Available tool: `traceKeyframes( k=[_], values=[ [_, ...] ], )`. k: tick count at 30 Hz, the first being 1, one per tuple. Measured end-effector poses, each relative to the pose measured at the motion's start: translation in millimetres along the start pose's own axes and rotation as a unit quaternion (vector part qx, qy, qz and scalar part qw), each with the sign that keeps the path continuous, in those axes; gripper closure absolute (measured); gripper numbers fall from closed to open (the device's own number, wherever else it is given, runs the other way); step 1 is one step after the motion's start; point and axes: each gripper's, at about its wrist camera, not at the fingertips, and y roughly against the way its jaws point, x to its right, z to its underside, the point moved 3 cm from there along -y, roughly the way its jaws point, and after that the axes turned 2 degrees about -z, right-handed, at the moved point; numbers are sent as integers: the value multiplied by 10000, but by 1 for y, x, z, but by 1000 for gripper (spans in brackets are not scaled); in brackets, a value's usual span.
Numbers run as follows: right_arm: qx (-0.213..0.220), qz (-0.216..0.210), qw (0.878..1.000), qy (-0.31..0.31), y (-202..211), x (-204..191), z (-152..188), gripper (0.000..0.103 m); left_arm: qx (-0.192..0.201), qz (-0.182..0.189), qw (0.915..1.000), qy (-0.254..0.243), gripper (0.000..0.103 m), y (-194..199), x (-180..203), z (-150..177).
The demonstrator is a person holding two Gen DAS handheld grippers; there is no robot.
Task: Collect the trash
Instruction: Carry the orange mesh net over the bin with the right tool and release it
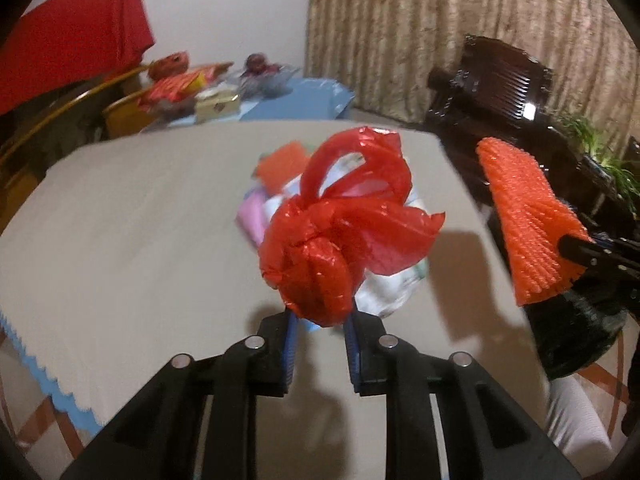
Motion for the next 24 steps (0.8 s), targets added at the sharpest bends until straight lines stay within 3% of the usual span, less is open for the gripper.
traceKeyframes(
  k=[11, 24],
  values=[
    [293, 570, 9965, -533, 49, 66, -2, 91, 246, 698, 9961, -473, 82, 6, 77, -45],
    [197, 1370, 9819, -1291, 75, 156, 36, 91, 183, 1520, 9812, -1172, 82, -9, 189, -60]
  ],
)
